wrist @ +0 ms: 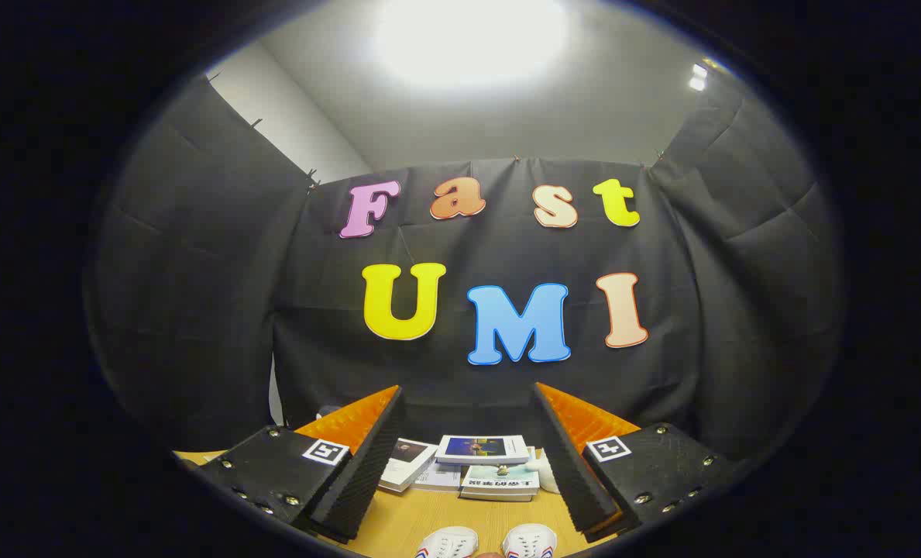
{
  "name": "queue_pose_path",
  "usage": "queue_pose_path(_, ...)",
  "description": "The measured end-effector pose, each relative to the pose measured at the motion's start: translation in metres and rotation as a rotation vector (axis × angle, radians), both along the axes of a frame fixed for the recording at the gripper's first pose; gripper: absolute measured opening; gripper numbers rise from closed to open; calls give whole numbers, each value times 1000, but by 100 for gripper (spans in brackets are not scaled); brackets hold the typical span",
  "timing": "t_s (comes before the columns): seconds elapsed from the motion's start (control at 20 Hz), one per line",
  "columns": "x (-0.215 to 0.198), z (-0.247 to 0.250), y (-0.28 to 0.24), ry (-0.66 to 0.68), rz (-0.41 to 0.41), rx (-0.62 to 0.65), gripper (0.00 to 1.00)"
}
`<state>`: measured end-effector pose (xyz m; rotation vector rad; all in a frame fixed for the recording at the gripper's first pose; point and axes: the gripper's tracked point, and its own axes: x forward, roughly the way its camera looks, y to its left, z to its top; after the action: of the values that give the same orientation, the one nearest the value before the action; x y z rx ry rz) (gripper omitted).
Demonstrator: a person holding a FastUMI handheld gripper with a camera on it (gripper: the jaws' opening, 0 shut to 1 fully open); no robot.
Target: Open the storage box then place both shoes into the box .Put the left shoe in first, then the right shoe, with the right side of both shoes facing outward in a uniform manner.
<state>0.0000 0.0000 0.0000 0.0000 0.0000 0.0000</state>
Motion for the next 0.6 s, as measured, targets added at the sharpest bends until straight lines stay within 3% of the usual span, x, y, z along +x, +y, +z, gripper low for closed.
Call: queue_pose_path(0.6,-1,-3,2,-2,12,-19,96)
